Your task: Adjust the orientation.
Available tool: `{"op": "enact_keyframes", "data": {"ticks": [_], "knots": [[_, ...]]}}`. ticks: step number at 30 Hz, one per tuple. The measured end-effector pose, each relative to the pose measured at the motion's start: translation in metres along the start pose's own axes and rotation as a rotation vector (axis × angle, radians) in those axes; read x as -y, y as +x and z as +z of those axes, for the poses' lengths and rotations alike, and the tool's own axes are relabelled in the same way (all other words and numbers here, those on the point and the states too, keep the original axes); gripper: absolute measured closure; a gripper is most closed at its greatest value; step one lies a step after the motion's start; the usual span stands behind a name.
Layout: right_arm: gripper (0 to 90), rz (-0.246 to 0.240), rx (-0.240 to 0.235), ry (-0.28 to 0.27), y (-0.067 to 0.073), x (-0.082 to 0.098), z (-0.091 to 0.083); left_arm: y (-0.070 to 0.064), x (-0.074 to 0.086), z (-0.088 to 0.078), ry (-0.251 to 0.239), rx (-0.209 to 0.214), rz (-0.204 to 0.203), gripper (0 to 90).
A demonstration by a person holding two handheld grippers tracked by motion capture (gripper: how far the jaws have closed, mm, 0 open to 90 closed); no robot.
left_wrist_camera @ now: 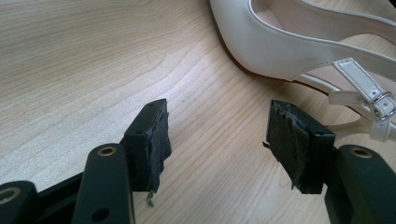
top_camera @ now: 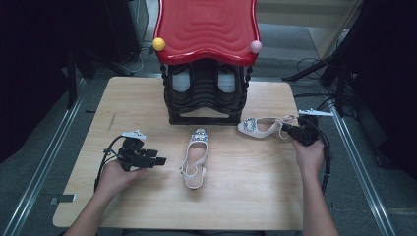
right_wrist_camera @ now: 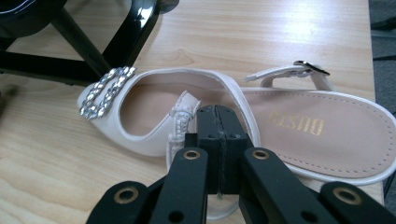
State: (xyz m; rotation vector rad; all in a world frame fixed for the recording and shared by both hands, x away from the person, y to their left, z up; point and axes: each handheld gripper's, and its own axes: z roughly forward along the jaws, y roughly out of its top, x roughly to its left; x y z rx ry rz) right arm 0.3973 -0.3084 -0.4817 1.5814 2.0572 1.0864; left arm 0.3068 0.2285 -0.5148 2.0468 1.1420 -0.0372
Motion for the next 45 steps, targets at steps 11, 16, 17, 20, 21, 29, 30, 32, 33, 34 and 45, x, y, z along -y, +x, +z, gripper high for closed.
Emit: {"op": "enact_keyframes", "data": {"ticks": [11,16,17,20,21,29,30,32,33,34,45], "knots": [[90.0,-0.007,-0.017,0.021,0.014,0.011,-0.008,0.000,0.000,0.000,0.001,0.008,-0.002,39.2],[90.0,-0.002,-0.016,0.029,0.018,0.017,-0.008,0.000,0.000,0.001,0.001,0.009,-0.002,39.1],[90.0,-0.004,-0.004,0.028,0.017,0.017,-0.009,0.000,0.000,0.001,0.001,0.009,-0.001,39.1],[89.8,0.008,0.023,0.007,0.009,0.016,-0.017,0.000,-0.001,0.000,-0.003,0.008,0.000,39.1],[89.1,0.019,0.024,-0.005,0.004,0.015,-0.021,0.001,-0.001,0.001,-0.003,0.008,-0.001,39.1],[73.0,-0.029,0.005,-0.054,-0.001,-0.004,-0.043,-0.001,-0.003,0.005,0.016,0.011,0.010,39.1],[69.5,-0.048,-0.002,-0.051,0.001,-0.007,-0.042,-0.001,-0.003,0.005,0.017,0.007,0.012,39.1],[67.6,-0.069,0.002,-0.029,0.003,-0.011,-0.035,-0.001,-0.003,0.005,0.019,0.007,0.011,39.0],[67.1,-0.068,0.003,-0.012,0.003,-0.012,-0.029,-0.001,-0.003,0.005,0.020,0.005,0.012,39.0],[67.1,-0.070,0.001,0.004,0.002,-0.013,-0.024,-0.001,-0.002,0.005,0.019,0.002,0.011,39.0],[84.5,-0.039,0.041,0.058,0.017,-0.005,-0.009,0.000,-0.003,0.004,0.012,0.005,0.005,39.1]]}}
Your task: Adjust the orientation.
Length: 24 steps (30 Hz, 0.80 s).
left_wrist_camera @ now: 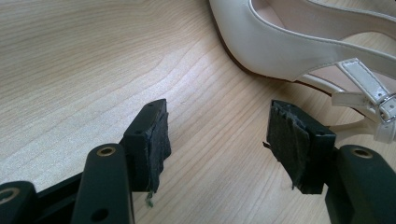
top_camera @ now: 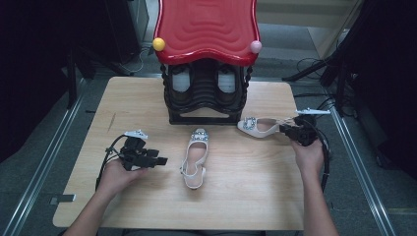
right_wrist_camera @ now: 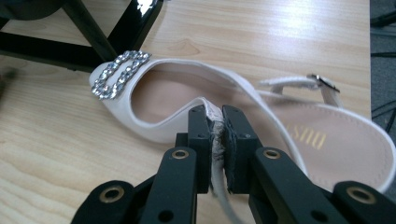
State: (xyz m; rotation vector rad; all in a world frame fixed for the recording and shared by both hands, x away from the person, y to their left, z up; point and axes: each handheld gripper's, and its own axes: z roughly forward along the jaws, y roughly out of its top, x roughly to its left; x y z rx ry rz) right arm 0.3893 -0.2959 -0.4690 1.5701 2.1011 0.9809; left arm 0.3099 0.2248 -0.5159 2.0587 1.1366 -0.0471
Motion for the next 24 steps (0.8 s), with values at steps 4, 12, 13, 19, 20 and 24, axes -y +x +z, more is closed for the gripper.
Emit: {"op": "enact_keyframes", "data": {"ticks": [4,12,13,19,20,24], "knots": [[84.8,0.017,-0.007,0.004,0.005,0.010,-0.009,0.000,0.000,0.000,-0.001,0.000,0.003,39.1],[84.8,0.017,-0.062,0.013,0.026,0.028,-0.024,0.000,-0.002,0.001,-0.004,0.002,0.004,39.1],[84.8,0.013,-0.064,0.018,0.030,0.030,-0.025,0.000,-0.002,0.001,-0.004,0.001,0.004,39.1],[84.6,0.022,-0.123,0.022,0.049,0.039,-0.030,0.001,-0.004,0.000,-0.006,0.003,0.009,39.1],[84.5,0.017,-0.124,0.024,0.052,0.040,-0.031,0.001,-0.004,0.000,-0.006,0.004,0.011,39.1],[82.4,-0.022,-0.122,0.022,0.056,0.042,-0.031,0.001,-0.005,0.002,0.000,0.002,0.009,39.0]]}}
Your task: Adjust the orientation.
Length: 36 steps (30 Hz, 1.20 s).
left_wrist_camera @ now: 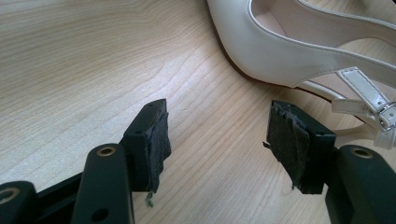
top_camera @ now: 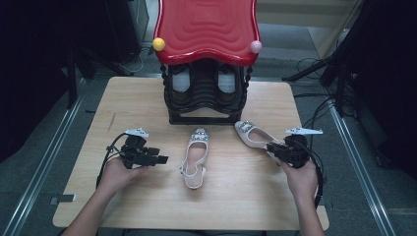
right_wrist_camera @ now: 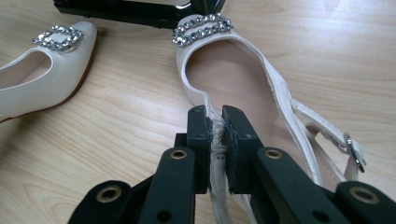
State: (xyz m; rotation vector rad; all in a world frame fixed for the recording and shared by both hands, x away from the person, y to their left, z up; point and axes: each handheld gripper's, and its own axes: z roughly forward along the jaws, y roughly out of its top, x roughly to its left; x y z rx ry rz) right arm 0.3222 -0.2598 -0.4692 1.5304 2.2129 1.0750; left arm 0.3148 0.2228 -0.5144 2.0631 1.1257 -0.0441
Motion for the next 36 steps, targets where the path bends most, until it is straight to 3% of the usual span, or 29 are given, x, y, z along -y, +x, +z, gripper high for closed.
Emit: {"op": "enact_keyframes", "data": {"ticks": [3,8,11,15,18,21,26,28,36], "knots": [[70.8,-0.040,-0.022,-0.032,-0.005,-0.001,0.002,-0.001,0.000,0.001,0.001,0.004,0.004,39.0],[67.5,-0.062,-0.058,-0.018,-0.009,-0.007,0.016,-0.001,0.000,0.001,0.001,-0.001,0.001,39.0],[69.8,-0.082,-0.055,0.019,-0.007,-0.008,0.029,-0.001,0.000,0.000,-0.001,-0.002,0.001,39.1],[74.4,-0.071,-0.057,0.050,-0.007,-0.008,0.042,-0.001,0.000,0.001,0.001,0.000,0.001,39.1],[81.3,-0.071,-0.074,0.065,-0.008,-0.008,0.047,-0.001,0.000,0.001,0.000,0.000,0.001,39.0],[85.9,-0.066,-0.059,0.069,-0.007,-0.009,0.046,-0.001,0.000,0.000,-0.001,0.000,0.001,39.0],[88.6,-0.055,-0.039,0.021,0.003,-0.013,0.029,0.000,0.000,0.000,-0.007,0.003,-0.001,39.1],[88.7,-0.077,-0.024,0.024,0.011,-0.013,0.024,-0.001,0.000,0.001,-0.008,0.002,-0.001,39.1],[88.7,-0.106,-0.050,0.053,0.043,-0.013,0.021,-0.002,-0.001,0.000,-0.011,0.007,0.005,39.1]]}}
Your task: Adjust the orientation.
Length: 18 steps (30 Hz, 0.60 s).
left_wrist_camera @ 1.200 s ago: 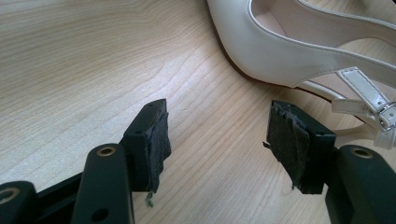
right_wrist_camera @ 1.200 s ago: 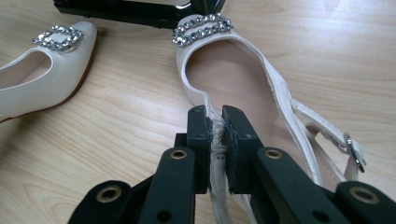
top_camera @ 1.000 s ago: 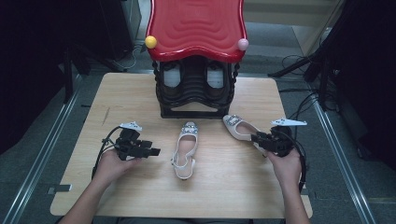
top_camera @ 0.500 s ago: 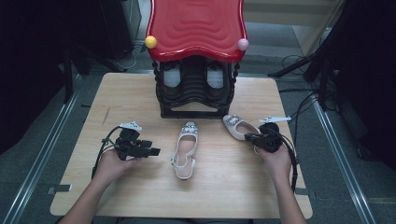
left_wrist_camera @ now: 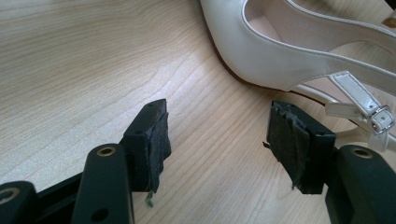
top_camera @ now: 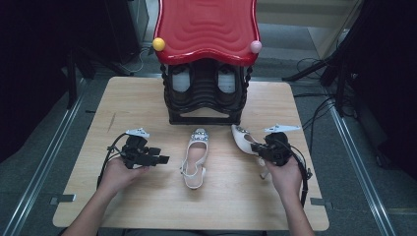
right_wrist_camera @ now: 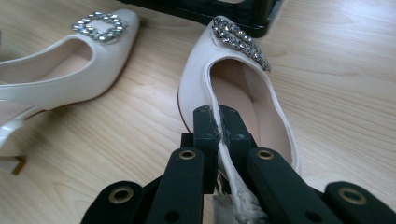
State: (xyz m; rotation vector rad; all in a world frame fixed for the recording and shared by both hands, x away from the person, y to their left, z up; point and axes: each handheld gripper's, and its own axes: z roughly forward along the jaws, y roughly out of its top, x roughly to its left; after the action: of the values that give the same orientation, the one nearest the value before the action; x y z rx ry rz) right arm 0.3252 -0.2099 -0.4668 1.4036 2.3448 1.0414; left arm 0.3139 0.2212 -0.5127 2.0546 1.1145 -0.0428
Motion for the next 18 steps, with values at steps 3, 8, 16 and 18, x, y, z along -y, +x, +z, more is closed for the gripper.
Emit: {"op": "enact_keyframes", "data": {"ticks": [3,8,16,18], "knots": [[88.7,-0.010,-0.015,0.003,0.010,-0.002,0.004,0.000,0.000,0.000,-0.004,0.000,-0.001,39.0],[88.7,0.002,-0.057,0.013,0.022,-0.003,0.013,-0.001,0.000,0.000,-0.003,0.001,0.004,39.1],[88.5,-0.017,-0.071,0.044,0.040,-0.002,0.024,-0.002,0.000,0.002,0.000,0.001,0.008,39.1],[88.4,-0.017,-0.077,0.059,0.044,-0.001,0.027,-0.002,0.000,0.002,0.000,0.002,0.009,39.1]]}}
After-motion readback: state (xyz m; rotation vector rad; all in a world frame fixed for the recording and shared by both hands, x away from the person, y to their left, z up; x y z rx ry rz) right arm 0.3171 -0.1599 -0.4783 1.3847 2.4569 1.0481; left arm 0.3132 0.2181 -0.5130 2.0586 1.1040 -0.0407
